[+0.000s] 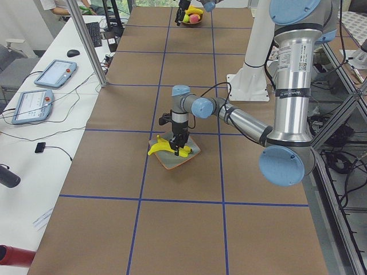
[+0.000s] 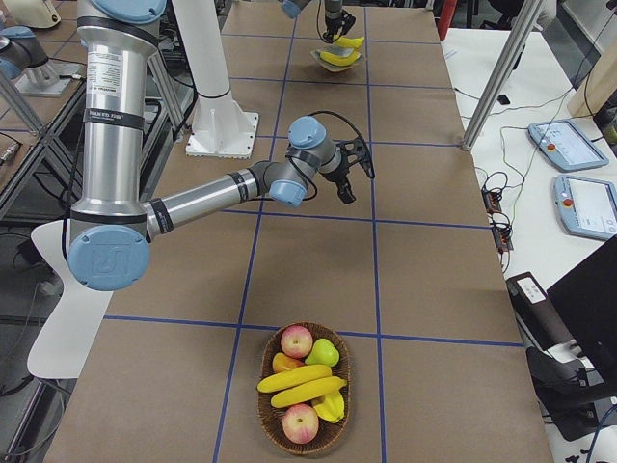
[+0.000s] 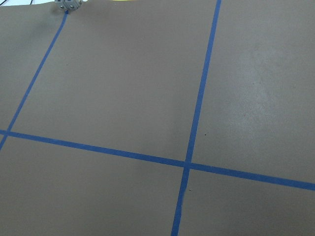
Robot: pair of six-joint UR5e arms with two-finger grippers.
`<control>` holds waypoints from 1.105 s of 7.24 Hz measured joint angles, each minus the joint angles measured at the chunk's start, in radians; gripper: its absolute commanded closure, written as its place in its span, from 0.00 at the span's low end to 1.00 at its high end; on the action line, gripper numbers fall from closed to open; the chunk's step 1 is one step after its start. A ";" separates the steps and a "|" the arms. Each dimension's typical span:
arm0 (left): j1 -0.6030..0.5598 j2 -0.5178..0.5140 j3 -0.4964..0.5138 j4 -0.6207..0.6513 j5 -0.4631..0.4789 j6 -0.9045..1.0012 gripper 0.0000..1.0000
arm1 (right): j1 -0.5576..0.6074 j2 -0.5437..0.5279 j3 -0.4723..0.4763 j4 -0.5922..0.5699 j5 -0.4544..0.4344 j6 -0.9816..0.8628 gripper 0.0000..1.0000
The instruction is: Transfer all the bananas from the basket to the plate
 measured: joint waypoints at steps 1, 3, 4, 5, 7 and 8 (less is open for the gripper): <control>0.006 -0.001 0.000 0.016 0.018 0.000 1.00 | -0.001 -0.001 0.000 0.000 0.001 0.000 0.00; 0.014 -0.002 0.003 0.029 0.031 0.000 1.00 | -0.002 -0.001 0.001 0.000 0.001 0.000 0.00; 0.022 -0.003 0.004 0.031 0.032 -0.001 0.96 | -0.002 -0.001 0.001 0.000 0.001 0.000 0.00; 0.032 -0.004 0.004 0.031 0.032 -0.002 0.95 | -0.003 -0.001 0.001 0.000 0.001 0.000 0.00; 0.050 -0.003 0.004 0.031 0.033 -0.006 0.62 | -0.003 0.000 0.001 0.000 0.001 0.000 0.00; 0.054 -0.003 0.005 0.031 0.033 -0.006 0.31 | -0.003 0.000 0.002 0.000 0.002 0.000 0.00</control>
